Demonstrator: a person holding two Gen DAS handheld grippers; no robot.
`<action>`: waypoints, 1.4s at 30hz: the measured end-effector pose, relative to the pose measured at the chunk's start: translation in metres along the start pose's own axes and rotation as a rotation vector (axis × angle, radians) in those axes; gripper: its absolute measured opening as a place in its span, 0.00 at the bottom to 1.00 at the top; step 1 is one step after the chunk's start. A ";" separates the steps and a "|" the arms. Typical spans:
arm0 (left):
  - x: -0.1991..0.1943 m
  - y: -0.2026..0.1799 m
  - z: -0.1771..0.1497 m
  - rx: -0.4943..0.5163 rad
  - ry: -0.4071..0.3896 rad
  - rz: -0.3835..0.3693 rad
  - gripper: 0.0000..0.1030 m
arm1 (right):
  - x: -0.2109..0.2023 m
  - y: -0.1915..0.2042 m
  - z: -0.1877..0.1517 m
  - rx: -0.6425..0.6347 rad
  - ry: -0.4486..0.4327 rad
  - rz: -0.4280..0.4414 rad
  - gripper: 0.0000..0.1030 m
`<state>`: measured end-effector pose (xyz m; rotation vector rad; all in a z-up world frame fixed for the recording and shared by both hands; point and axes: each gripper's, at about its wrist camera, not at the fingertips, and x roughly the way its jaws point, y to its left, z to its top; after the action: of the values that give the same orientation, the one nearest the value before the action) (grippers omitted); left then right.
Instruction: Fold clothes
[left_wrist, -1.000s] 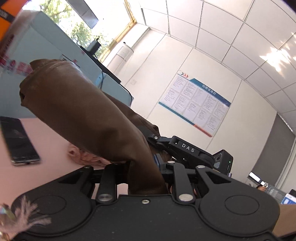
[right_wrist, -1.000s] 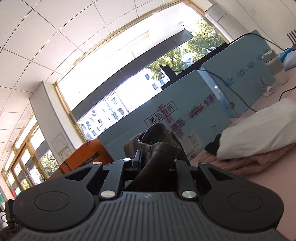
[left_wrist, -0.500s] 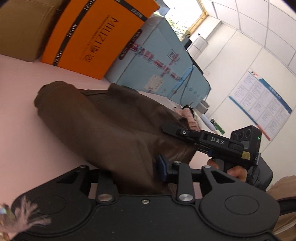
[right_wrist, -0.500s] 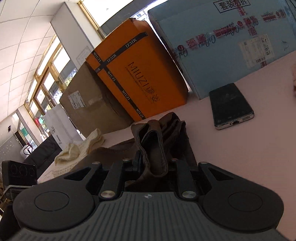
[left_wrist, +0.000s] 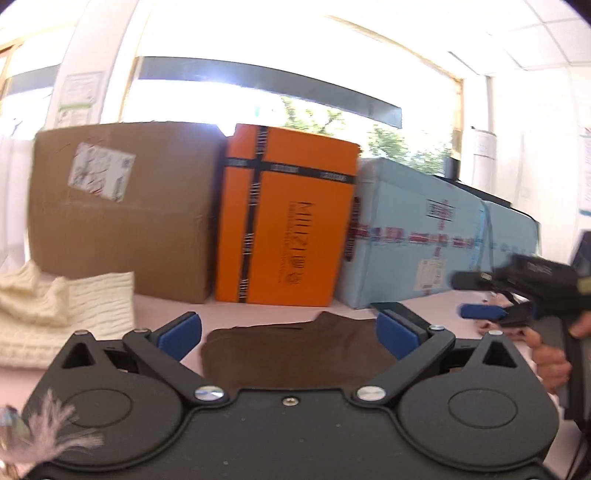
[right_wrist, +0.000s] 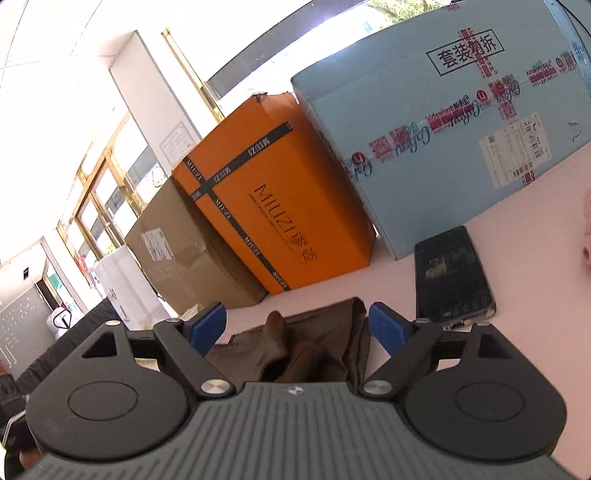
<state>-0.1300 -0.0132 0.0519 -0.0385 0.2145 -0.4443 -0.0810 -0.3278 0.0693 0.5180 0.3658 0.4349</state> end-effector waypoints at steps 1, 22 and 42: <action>0.007 -0.012 -0.002 0.040 0.024 -0.044 1.00 | 0.005 -0.004 -0.001 0.016 0.005 0.001 0.81; 0.082 -0.059 -0.020 0.272 0.274 0.233 0.90 | 0.037 -0.039 -0.018 0.160 0.170 -0.092 0.82; 0.050 0.008 0.016 0.107 0.032 0.328 0.13 | 0.083 0.007 -0.048 -0.189 0.268 -0.219 0.26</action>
<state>-0.0793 -0.0271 0.0566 0.1071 0.2233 -0.1288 -0.0341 -0.2628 0.0155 0.2310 0.6266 0.3225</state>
